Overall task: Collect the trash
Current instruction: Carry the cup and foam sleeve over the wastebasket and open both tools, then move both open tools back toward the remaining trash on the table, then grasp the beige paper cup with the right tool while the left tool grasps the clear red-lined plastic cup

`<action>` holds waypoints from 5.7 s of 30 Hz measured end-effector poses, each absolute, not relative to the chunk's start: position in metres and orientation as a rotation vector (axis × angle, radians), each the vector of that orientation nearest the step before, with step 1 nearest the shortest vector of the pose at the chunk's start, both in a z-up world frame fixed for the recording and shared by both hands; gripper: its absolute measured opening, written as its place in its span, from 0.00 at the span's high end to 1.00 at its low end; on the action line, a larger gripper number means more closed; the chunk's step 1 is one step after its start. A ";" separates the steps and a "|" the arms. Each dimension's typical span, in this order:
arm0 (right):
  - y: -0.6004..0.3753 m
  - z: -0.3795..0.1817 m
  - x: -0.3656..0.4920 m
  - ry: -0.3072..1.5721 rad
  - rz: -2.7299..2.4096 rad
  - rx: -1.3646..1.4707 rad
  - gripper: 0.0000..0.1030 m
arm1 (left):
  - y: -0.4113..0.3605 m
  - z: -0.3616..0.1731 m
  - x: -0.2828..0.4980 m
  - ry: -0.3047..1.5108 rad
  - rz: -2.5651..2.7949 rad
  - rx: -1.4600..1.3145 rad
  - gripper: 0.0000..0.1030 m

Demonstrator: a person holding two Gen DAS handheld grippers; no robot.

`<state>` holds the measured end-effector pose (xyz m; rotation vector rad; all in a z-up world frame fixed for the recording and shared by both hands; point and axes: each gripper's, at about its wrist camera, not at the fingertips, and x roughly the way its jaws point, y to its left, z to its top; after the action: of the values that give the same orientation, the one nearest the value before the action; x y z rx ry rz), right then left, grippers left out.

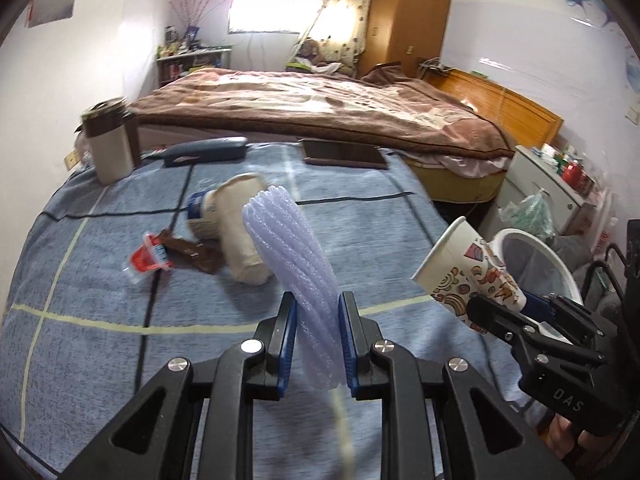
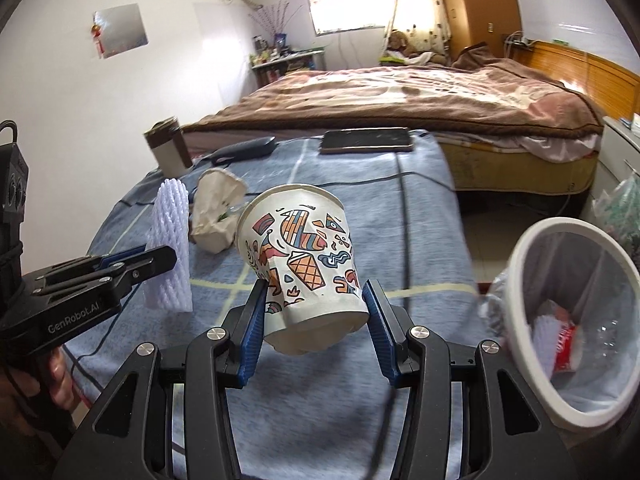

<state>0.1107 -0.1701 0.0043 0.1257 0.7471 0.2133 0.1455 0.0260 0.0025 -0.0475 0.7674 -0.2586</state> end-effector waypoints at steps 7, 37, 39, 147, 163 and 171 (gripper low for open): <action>-0.204 0.014 0.097 0.707 0.147 0.166 0.52 | -0.015 0.013 0.141 0.743 -0.336 -0.007 0.79; -0.348 0.003 0.067 0.733 -0.235 0.245 0.52 | -0.225 0.011 0.139 0.766 -0.676 0.135 0.78; -0.352 0.000 0.068 0.747 -0.242 0.243 0.52 | -0.233 0.005 0.140 0.784 -0.683 0.146 0.78; -0.062 0.002 0.168 0.763 0.263 -0.013 0.43 | 0.175 -0.015 0.174 0.750 -0.004 -0.159 0.43; -0.018 -0.021 0.210 0.846 0.303 -0.048 0.45 | 0.193 -0.033 0.204 0.795 -0.082 -0.150 0.40; -0.020 -0.025 0.214 0.856 0.294 -0.026 0.66 | 0.177 -0.042 0.222 0.825 -0.159 -0.076 0.39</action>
<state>0.2136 -0.0198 -0.0253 -0.0258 0.8564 0.2936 0.2215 0.1774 -0.0419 -0.0760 0.8250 -0.1594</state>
